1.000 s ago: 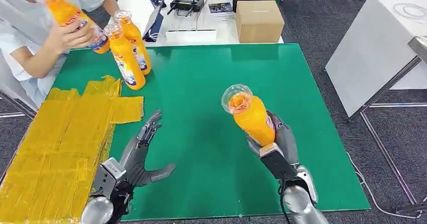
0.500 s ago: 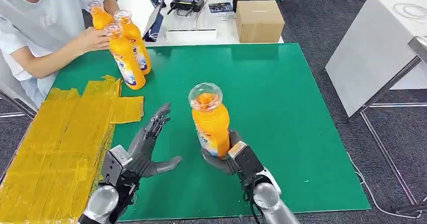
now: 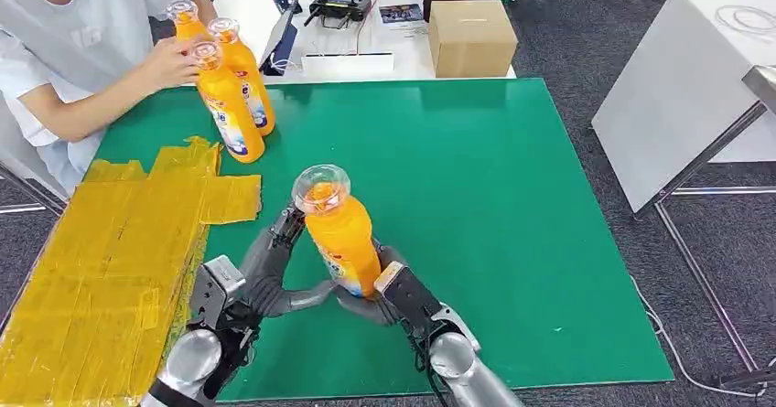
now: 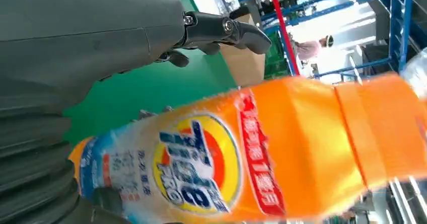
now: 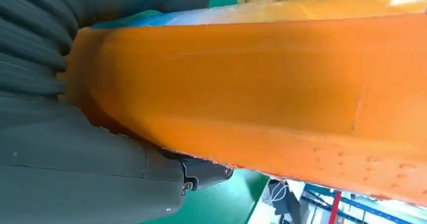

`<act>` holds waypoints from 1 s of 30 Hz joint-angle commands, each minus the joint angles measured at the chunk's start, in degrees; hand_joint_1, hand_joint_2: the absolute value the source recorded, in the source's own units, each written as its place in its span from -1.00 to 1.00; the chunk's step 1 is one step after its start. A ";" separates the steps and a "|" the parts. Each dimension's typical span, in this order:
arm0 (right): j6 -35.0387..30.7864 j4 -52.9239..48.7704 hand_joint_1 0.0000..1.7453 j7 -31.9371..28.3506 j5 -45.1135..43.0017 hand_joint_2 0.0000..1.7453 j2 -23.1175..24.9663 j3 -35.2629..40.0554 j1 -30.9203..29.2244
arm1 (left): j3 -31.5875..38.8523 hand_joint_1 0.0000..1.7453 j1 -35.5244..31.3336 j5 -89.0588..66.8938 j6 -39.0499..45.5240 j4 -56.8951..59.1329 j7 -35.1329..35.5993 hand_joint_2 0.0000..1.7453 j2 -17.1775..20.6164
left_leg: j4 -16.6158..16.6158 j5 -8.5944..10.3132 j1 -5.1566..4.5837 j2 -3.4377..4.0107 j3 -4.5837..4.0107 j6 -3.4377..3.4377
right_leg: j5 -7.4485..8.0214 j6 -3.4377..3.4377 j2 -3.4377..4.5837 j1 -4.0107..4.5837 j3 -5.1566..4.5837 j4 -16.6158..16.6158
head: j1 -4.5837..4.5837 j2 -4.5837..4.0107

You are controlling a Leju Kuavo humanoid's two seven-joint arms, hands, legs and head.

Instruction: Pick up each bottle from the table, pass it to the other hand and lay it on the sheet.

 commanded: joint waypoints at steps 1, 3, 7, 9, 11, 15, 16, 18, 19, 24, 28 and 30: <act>-3.37 7.99 1.00 -0.06 2.39 1.00 0.62 3.46 -5.19 | -2.99 -1.00 -3.37 1.13 -0.35 4.33 0.36 1.00 1.10 | -0.03 -0.02 0.03 0.01 0.11 -0.02 | -0.01 -0.03 0.02 0.03 0.11 -0.05 | 0.00 0.00; -5.13 8.73 1.00 0.00 3.97 1.00 0.87 4.00 -5.52 | -3.14 -1.00 -3.49 1.39 -0.47 4.24 0.44 1.00 1.10 | -0.03 -0.11 0.12 0.00 0.28 -0.06 | -0.05 -0.09 0.04 0.12 0.32 -0.11 | 0.00 0.00; -5.58 8.93 1.00 -0.02 4.35 1.00 0.87 4.22 -5.57 | -3.22 -1.00 -3.44 1.44 -0.51 4.15 0.45 1.00 1.15 | -0.03 -0.02 0.03 -0.01 0.10 -0.02 | -0.01 -0.03 0.01 0.03 0.10 -0.05 | 0.02 0.00; -7.62 9.24 1.00 0.06 6.59 1.00 0.83 5.06 -5.82 | -3.38 -1.00 -3.49 1.79 -0.75 4.31 0.67 1.00 1.08 | -0.03 -0.06 0.05 0.01 0.16 -0.03 | -0.03 -0.05 0.03 0.05 0.17 -0.07 | 0.00 0.00; -8.65 9.30 1.00 -0.08 7.81 1.00 1.03 5.61 -5.87 | -3.50 -1.00 -3.62 1.99 -0.88 4.75 0.80 1.00 0.91 | -0.03 -0.07 0.08 -0.02 0.20 -0.04 | -0.04 -0.06 0.01 0.08 0.23 -0.09 | 0.00 0.00; -10.50 9.00 1.00 -0.15 12.06 1.00 1.11 8.06 -6.14 | -3.50 -1.00 -4.04 2.16 -0.84 5.44 0.81 1.00 0.56 | -0.03 -0.04 0.04 0.00 0.12 -0.03 | -0.02 -0.05 0.02 0.04 0.12 -0.06 | 0.00 0.00; -10.47 8.92 1.00 -0.08 13.25 1.00 1.10 9.10 -6.18 | -3.29 -1.00 -4.18 2.38 -0.77 5.44 0.75 1.00 0.47 | -0.03 -0.02 0.02 -0.02 0.07 -0.02 | -0.02 -0.03 -0.01 0.01 0.07 -0.04 | 0.00 0.00; -10.31 8.68 1.00 0.13 14.01 1.00 1.54 10.34 -5.50 | -2.85 -1.00 -4.40 2.80 -0.73 5.42 0.73 1.00 0.44 | 0.00 -0.12 0.12 -0.02 0.24 -0.06 | -0.07 -0.09 0.01 0.13 0.28 -0.10 | 0.00 0.00; -10.47 8.61 1.00 0.24 14.16 1.00 1.63 10.52 -5.33 | -2.78 -1.00 -4.43 2.85 -0.75 5.42 0.73 1.00 0.45 | -0.03 -0.04 0.05 -0.01 0.10 -0.03 | -0.03 -0.05 0.01 0.05 0.10 -0.05 | 0.00 0.00; -9.13 9.65 1.00 0.12 14.73 1.00 1.72 12.82 -5.80 | -2.01 -1.00 -5.29 6.03 -2.17 6.28 1.72 1.00 -0.40 | -0.02 -0.06 0.05 -0.04 0.13 -0.03 | -0.05 -0.05 -0.02 0.05 0.14 -0.05 | 0.00 0.00; -9.11 10.39 1.00 -0.25 14.64 1.00 1.90 13.63 -6.11 | -1.68 -1.00 -6.61 9.29 -2.83 8.05 3.91 1.00 -1.37 | -0.01 -0.02 0.05 -0.06 0.05 -0.02 | -0.02 -0.04 -0.05 0.05 0.07 -0.05 | 0.00 0.00; -9.14 10.37 1.00 -0.30 14.58 1.00 1.87 13.66 -6.12 | -1.17 -1.00 -6.63 10.41 -2.83 8.26 3.92 1.00 -1.70 | -0.01 -0.03 0.06 -0.11 0.08 -0.03 | -0.04 -0.05 -0.09 0.06 0.11 -0.05 | 0.00 0.00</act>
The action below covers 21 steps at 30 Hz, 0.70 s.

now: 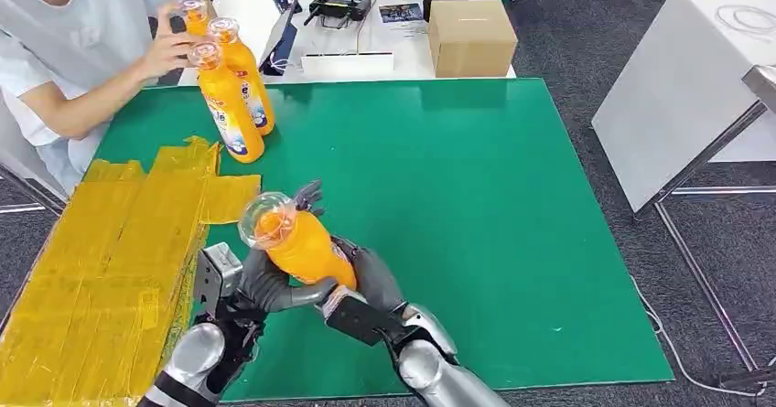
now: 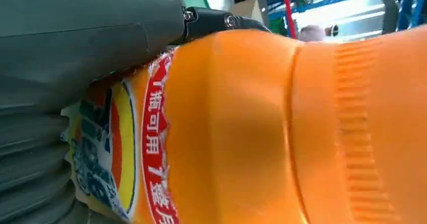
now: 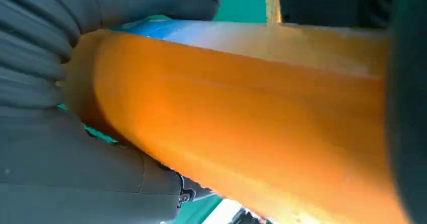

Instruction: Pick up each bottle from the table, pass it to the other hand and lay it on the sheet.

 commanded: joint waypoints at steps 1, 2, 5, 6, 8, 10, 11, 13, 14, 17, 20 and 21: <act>0.72 4.45 1.00 -0.39 0.51 1.00 -0.18 5.20 -2.51 | 0.42 -1.00 -4.64 3.66 -0.86 6.11 2.09 1.00 -1.70 | 0.00 -0.03 0.07 -0.09 0.11 -0.03 | -0.03 -0.05 -0.07 0.08 0.17 -0.06 | 0.00 0.00; 0.72 4.33 1.00 -0.41 0.46 1.00 -0.24 5.24 -2.50 | 0.78 -1.00 -4.54 4.53 -0.92 5.96 2.12 1.00 -1.78 | 0.00 -0.07 0.10 -0.11 0.18 -0.04 | -0.05 -0.06 -0.08 0.10 0.26 -0.09 | 0.00 0.00; 0.51 4.15 1.00 -0.36 0.02 1.00 -0.47 5.39 -2.42 | 1.50 1.00 -4.10 6.99 -0.02 5.28 2.46 1.00 -1.82 | 0.00 -0.07 0.08 -0.11 0.18 -0.04 | -0.07 -0.06 -0.08 0.09 0.24 -0.07 | 0.00 0.00; 0.51 4.15 1.00 -0.36 0.02 1.00 -0.47 5.39 -2.42 | 1.50 1.00 -4.10 6.99 -0.02 5.28 2.46 1.00 -1.82 | 0.00 -0.05 0.07 -0.10 0.12 -0.03 | -0.05 -0.05 -0.07 0.07 0.19 -0.06 | 0.02 0.00; 0.51 4.15 1.00 -0.36 0.02 1.00 -0.47 5.39 -2.42 | 1.50 1.00 -4.10 6.99 -0.02 5.28 2.46 1.00 -1.82 | 0.01 -0.10 0.10 -0.11 0.20 -0.04 | -0.09 -0.07 -0.08 0.10 0.28 -0.08 | 0.00 0.00; 0.51 4.15 1.00 -0.36 0.02 1.00 -0.47 5.39 -2.42 | 1.50 1.00 -4.10 6.99 -0.02 5.28 2.46 1.00 -1.82 | -0.01 -0.03 0.06 -0.10 0.10 -0.02 | -0.04 -0.04 -0.08 0.06 0.15 -0.07 | 0.00 0.00; 0.51 4.15 1.00 -0.36 0.02 1.00 -0.47 5.39 -2.42 | 1.50 1.00 -4.10 6.99 -0.02 5.28 2.46 1.00 -1.82 | 0.00 -0.08 0.10 -0.14 0.19 -0.04 | -0.08 -0.06 -0.11 0.10 0.27 -0.09 | 0.00 0.00; 0.51 4.15 1.00 -0.36 0.02 1.00 -0.47 5.39 -2.42 | 1.50 1.00 -4.10 6.99 -0.02 5.28 2.46 1.00 -1.82 | -0.01 -0.02 0.04 -0.09 0.08 -0.01 | -0.03 -0.04 -0.07 0.04 0.12 -0.05 | 0.00 0.00; 0.47 4.12 1.00 -0.36 -0.02 1.00 -0.49 5.38 -2.38 | 1.43 1.00 -4.07 7.03 -0.01 5.28 2.46 1.00 -1.79 | 0.00 -0.07 0.09 -0.12 0.18 -0.03 | -0.07 -0.06 -0.09 0.10 0.25 -0.09 | 0.00 0.00; 0.39 4.09 1.00 -0.36 -0.44 1.00 -0.54 5.29 -2.42 | 1.47 1.00 -4.09 7.77 0.49 5.19 2.41 1.00 -1.73 | -0.01 -0.01 0.03 -0.07 0.04 -0.01 | -0.02 -0.03 -0.06 0.03 0.07 -0.04 | 0.00 0.00; 0.33 3.96 1.00 -0.40 -0.93 1.00 -0.53 4.98 -2.35 | 1.66 1.00 -4.09 8.19 1.13 4.88 2.25 1.00 -2.01 | 0.00 -0.01 0.04 -0.07 0.03 -0.02 | -0.02 -0.03 -0.06 0.04 0.07 -0.04 | 0.02 0.00; 0.34 3.96 1.00 -0.41 -1.06 1.00 -0.50 4.93 -2.37 | 1.66 1.00 -4.09 8.23 1.38 4.69 2.15 1.00 -2.10 | 0.00 -0.04 0.07 -0.10 0.08 -0.02 | -0.04 -0.04 -0.08 0.07 0.14 -0.06 | 0.00 0.00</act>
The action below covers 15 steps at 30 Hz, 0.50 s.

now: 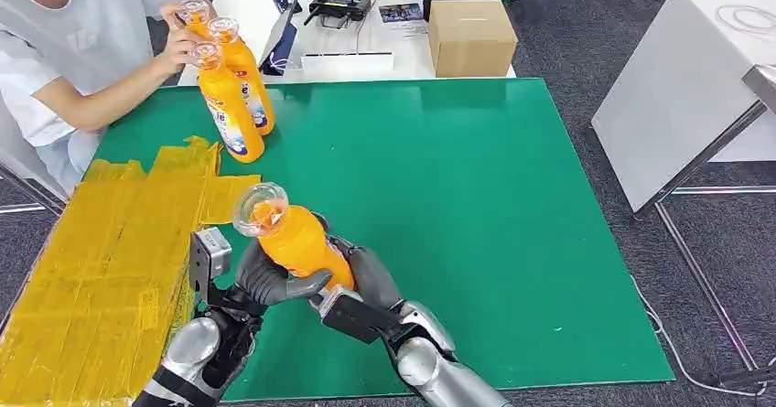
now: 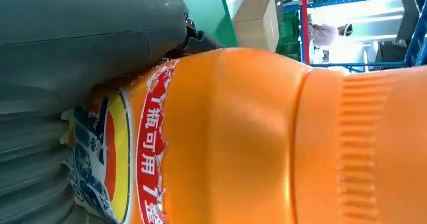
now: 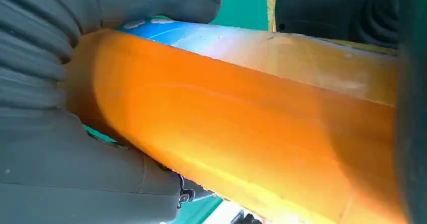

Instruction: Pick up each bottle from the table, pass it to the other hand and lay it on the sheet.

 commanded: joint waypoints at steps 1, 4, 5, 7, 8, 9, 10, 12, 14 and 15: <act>0.35 2.81 1.00 -0.49 -0.68 1.00 -0.51 3.67 -1.25 | 0.48 1.00 -3.45 1.18 2.01 2.53 -0.18 1.00 -2.04 | 0.00 -0.04 0.05 -0.11 0.09 -0.02 | -0.04 -0.04 -0.09 0.05 0.15 -0.05 | -0.02 0.00; -0.82 2.81 1.00 -0.20 -1.02 1.00 -0.47 3.08 -0.91 | 0.60 1.00 -3.29 0.87 4.40 1.28 -0.72 1.00 -2.14 | 0.01 -0.02 0.05 -0.11 0.04 -0.02 | -0.03 -0.03 -0.09 0.05 0.09 -0.03 | -0.02 0.00; -1.52 2.66 1.00 0.00 -1.38 1.00 -0.48 2.58 -0.64 | 0.56 1.00 -3.25 0.25 5.86 0.52 -0.90 1.00 -1.77 | 0.03 -0.08 0.10 -0.15 0.13 -0.03 | -0.07 -0.06 -0.12 0.10 0.22 -0.07 | -0.02 0.00; -2.96 1.40 -1.00 -1.01 -2.72 1.00 -0.53 1.05 0.13 | 1.13 1.00 -3.52 -1.75 8.53 -0.31 -1.87 1.00 -1.29 | 0.00 -0.02 0.04 -0.09 0.04 -0.02 | -0.03 -0.03 -0.08 0.04 0.08 -0.03 | -0.02 0.00; -3.78 -0.21 -1.00 -1.47 -3.33 1.00 -0.91 0.19 0.79 | 1.63 1.00 -3.69 -3.70 10.96 -1.10 -2.85 1.00 -0.77 | 0.03 -0.08 0.11 -0.16 0.14 -0.04 | -0.09 -0.06 -0.13 0.11 0.24 -0.06 | -0.02 0.00; -4.75 -2.71 -1.00 -2.04 -3.87 1.00 -1.62 -0.75 1.64 | 2.38 1.00 -3.75 -7.55 15.05 -1.94 -4.35 1.00 -0.10 | 0.05 -0.12 0.14 -0.20 0.19 -0.05 | -0.12 -0.08 -0.16 0.14 0.31 -0.06 | 0.00 0.00; -4.94 -4.85 -1.00 -2.22 -4.03 1.00 -2.24 -1.24 2.30 | 2.74 1.00 -3.65 -10.27 17.70 -2.54 -5.12 1.00 0.43 | 0.02 -0.03 0.06 -0.15 0.04 -0.03 | -0.05 -0.04 -0.13 0.06 0.11 -0.03 | -0.04 0.00; -5.67 -9.06 -1.00 -2.66 -4.61 1.00 -4.03 -2.61 3.29 | 3.95 1.00 -3.72 -16.98 23.77 -3.05 -6.48 1.00 1.60 | 0.03 -0.04 0.07 -0.14 0.03 -0.03 | -0.06 -0.05 -0.12 0.07 0.09 -0.02 | -0.02 0.00; -5.42 -9.48 -1.00 -2.52 -4.78 1.00 -4.25 -2.75 3.29 | 4.05 1.00 -3.70 -17.00 23.78 -3.09 -6.47 1.00 1.72 | 0.00 -0.02 0.02 -0.08 0.01 -0.02 | -0.03 -0.03 -0.06 0.02 0.04 -0.01 | -0.02 0.00; -7.10 -12.40 -1.00 -3.93 -5.09 1.00 -4.42 -4.42 4.72 | 4.66 1.00 -3.78 -27.04 31.60 -2.65 -7.18 1.00 2.05 | 0.03 -0.08 0.08 -0.09 0.11 -0.03 | -0.07 -0.05 -0.06 0.08 0.17 -0.03 | 0.00 0.00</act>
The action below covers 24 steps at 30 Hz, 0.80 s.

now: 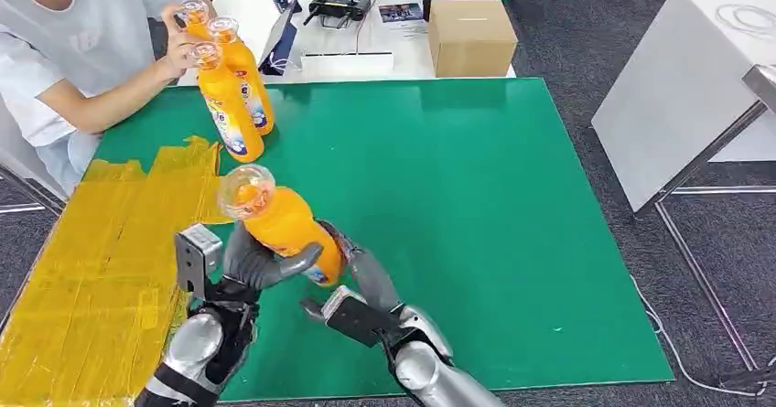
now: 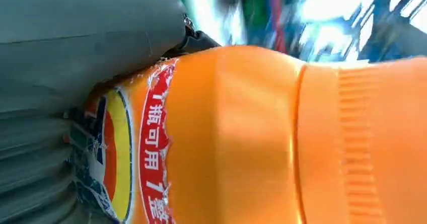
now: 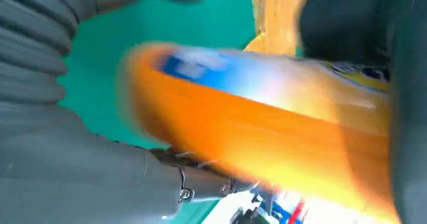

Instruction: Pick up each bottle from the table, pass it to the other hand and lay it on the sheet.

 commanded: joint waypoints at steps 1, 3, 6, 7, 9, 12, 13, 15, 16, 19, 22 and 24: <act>-3.64 -11.68 -1.00 -2.42 -1.44 1.00 -4.13 -5.26 3.68 | 3.94 1.00 -2.98 -20.26 16.67 -0.29 -2.30 1.00 2.91 | 0.00 -0.03 0.02 -0.08 0.06 -0.02 | -0.04 -0.03 -0.06 0.02 0.09 -0.03 | -0.02 0.00; -6.12 -18.26 -1.00 -3.42 -4.22 1.00 -3.95 -8.86 6.31 | 5.01 1.00 -3.28 -42.67 28.12 -0.34 0.60 1.00 3.78 | 0.03 -0.06 0.05 -0.19 0.07 -0.02 | -0.09 -0.04 -0.16 0.05 0.16 -0.02 | 0.02 0.00; -7.80 -22.75 -1.00 -4.05 -4.77 1.00 -4.11 -10.41 7.71 | 8.35 1.00 -3.32 -61.01 28.12 -0.78 5.47 1.00 3.19 | 0.06 -0.07 0.03 -0.09 0.01 -0.02 | -0.07 -0.04 -0.06 0.03 0.06 0.02 | 0.00 0.00; -8.25 -24.47 -1.00 -4.33 -4.75 1.00 -4.41 -10.73 8.24 | 8.10 1.00 -4.04 -67.39 28.12 0.21 8.22 1.00 3.48 | 0.09 -0.13 0.09 -0.11 0.08 -0.03 | -0.11 -0.06 -0.07 0.09 0.18 0.00 | 0.00 0.00; -10.58 -28.93 -1.00 -5.57 -5.55 1.00 -4.64 -12.00 9.36 | 4.88 1.00 -6.96 -84.59 28.12 3.68 15.15 1.00 8.07 | 0.08 -0.11 0.08 -0.20 0.09 -0.05 | -0.14 -0.08 -0.16 0.08 0.20 0.01 | 0.00 0.00; -13.52 -33.97 -1.00 -5.82 -6.26 1.00 -4.83 -14.01 10.59 | -2.62 1.00 -13.83 -93.20 25.42 11.35 27.35 1.00 16.40 | 0.03 -0.02 0.03 -0.19 0.01 -0.05 | -0.07 -0.07 -0.16 0.03 0.06 0.02 | 0.00 0.00; -14.03 -34.88 -1.00 -5.86 -6.35 1.00 -4.89 -14.48 10.83 | -5.64 1.00 -15.48 -93.20 24.11 13.40 30.12 1.00 17.63 | 0.03 -0.02 0.07 -0.30 0.07 -0.10 | -0.11 -0.12 -0.26 0.07 0.13 0.04 | 0.02 0.00; -15.81 -37.30 -1.00 -6.16 -6.37 1.00 -4.69 -16.15 11.55 | -12.08 1.00 -20.03 -93.20 17.63 21.21 33.29 1.00 19.27 | 0.02 0.04 0.05 -0.35 0.00 -0.07 | -0.08 -0.08 -0.33 0.04 0.05 0.02 | 0.00 0.00; -15.81 -38.19 -1.00 -6.24 -6.65 1.00 -4.85 -16.55 11.56 | -11.89 1.00 -22.25 -93.20 13.77 25.76 31.84 1.00 18.39 | 0.01 0.01 0.10 -0.30 0.08 -0.10 | -0.07 -0.11 -0.27 0.10 0.13 -0.02 | 0.02 0.00; -14.68 -38.71 -1.00 -5.83 -6.71 1.00 -5.21 -17.30 11.25 | -9.54 1.00 -25.65 -93.02 11.40 33.43 29.15 1.00 16.25 | -0.01 0.09 0.03 -0.28 0.09 -0.10 | -0.05 -0.07 -0.29 0.04 0.05 0.00 | -0.02 0.00; -14.62 -38.65 -1.00 -5.80 -6.73 1.00 -5.22 -17.38 11.18 | -9.41 1.00 -26.04 -92.93 11.31 33.79 28.74 1.00 16.35 | 0.02 0.10 0.15 -0.11 0.04 -0.14 | 0.00 -0.05 -0.10 0.10 0.04 0.02 | 0.00 0.00; -14.62 -38.65 -1.00 -5.80 -6.73 1.00 -5.22 -17.38 11.18 | -9.41 1.00 -26.04 -92.93 11.31 33.79 28.74 1.00 16.35 | 0.04 0.05 0.17 -0.13 0.11 -0.14 | -0.04 -0.05 -0.09 0.14 0.14 0.01 | 0.04 0.00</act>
